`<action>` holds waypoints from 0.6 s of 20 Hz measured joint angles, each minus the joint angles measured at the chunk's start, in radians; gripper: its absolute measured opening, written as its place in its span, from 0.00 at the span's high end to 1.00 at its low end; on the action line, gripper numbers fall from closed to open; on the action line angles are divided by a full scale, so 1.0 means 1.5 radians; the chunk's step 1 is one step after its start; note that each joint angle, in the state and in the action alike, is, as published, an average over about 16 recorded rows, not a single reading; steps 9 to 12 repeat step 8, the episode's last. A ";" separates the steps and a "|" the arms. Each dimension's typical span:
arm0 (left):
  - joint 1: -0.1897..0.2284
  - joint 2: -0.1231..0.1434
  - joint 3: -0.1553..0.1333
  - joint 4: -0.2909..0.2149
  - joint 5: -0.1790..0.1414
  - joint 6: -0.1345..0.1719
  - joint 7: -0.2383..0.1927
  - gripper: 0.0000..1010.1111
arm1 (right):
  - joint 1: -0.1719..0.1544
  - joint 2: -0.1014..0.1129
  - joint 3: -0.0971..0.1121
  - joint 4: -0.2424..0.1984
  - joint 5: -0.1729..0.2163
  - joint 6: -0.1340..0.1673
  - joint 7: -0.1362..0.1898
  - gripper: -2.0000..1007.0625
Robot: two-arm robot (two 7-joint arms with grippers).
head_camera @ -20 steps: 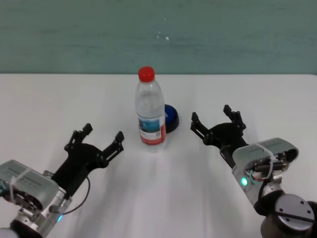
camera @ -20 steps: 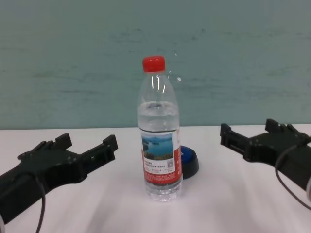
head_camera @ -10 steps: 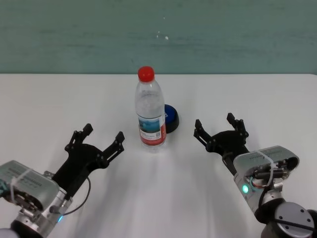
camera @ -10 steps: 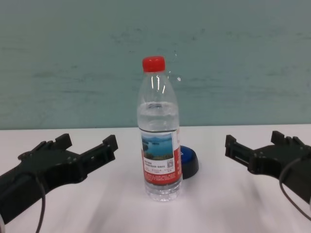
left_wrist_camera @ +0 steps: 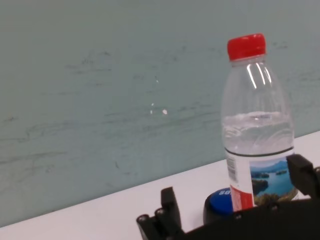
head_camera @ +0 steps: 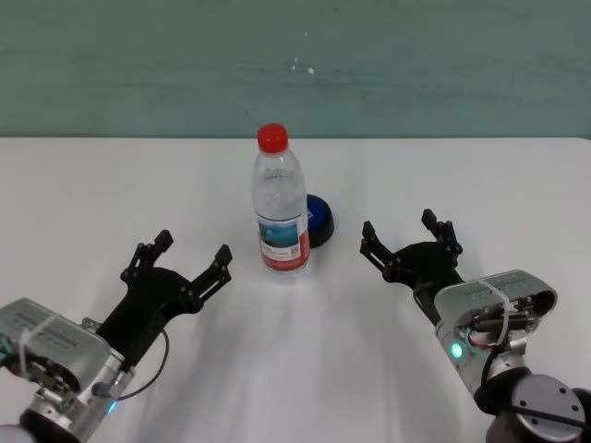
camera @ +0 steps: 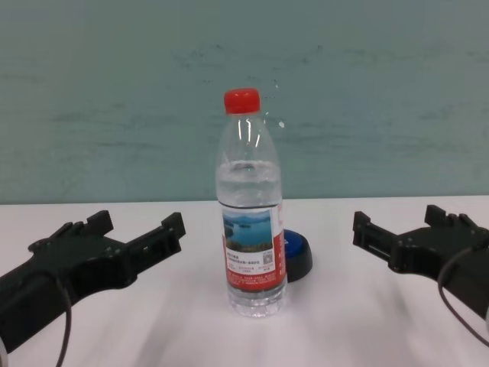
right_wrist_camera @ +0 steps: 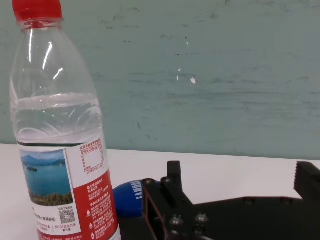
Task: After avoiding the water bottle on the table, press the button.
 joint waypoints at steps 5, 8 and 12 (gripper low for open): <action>0.000 0.000 0.000 0.000 0.000 0.000 0.000 0.00 | 0.000 0.000 0.000 0.000 0.000 0.000 0.000 0.00; 0.000 0.000 0.000 0.000 0.000 0.000 0.000 0.00 | 0.001 0.000 0.000 0.000 0.000 0.000 0.001 0.00; 0.000 0.000 0.000 0.000 0.000 0.000 0.000 0.00 | 0.001 0.000 0.000 0.000 0.000 0.000 0.001 0.00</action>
